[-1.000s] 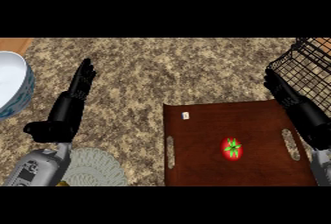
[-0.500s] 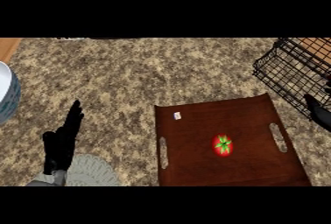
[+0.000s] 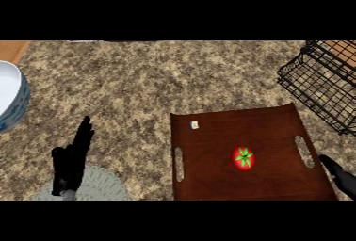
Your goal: Pick the tomato from the tray and place it in the tiered basket
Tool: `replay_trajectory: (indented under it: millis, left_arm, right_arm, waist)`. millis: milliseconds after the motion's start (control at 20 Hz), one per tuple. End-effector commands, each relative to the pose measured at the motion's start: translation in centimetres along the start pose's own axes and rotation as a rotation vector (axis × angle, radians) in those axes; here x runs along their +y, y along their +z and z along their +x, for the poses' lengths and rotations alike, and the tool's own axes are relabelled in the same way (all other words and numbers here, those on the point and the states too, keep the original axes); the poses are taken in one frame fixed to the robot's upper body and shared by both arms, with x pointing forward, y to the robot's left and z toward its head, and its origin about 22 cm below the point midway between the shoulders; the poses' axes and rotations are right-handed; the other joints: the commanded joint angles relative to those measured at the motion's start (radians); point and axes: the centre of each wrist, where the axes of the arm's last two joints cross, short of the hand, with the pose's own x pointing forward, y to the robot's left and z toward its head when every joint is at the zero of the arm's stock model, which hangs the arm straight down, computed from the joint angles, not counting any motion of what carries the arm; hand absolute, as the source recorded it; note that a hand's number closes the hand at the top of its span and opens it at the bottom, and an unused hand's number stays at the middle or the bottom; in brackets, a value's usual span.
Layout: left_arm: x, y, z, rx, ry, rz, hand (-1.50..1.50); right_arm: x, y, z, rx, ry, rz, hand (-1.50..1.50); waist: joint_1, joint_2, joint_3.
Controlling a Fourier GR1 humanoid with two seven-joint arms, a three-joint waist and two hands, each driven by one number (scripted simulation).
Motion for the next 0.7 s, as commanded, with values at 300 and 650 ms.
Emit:
replay_trajectory:
  millis: [300, 650]
  left_arm:
    - [-1.0, 1.2, -1.6, 0.033, -0.021, -0.017, 0.0]
    - [-1.2, -0.1, -1.1, 0.018, -0.021, -0.05, 0.0]
  right_arm:
    - [-2.0, 4.6, 4.3, 0.215, 0.526, 0.382, -1.5]
    - [-0.3, 4.6, 7.9, 0.271, 0.808, 0.307, -1.5]
  waist:
    - [0.03, 0.012, -0.013]
    - [0.052, 0.02, -0.013]
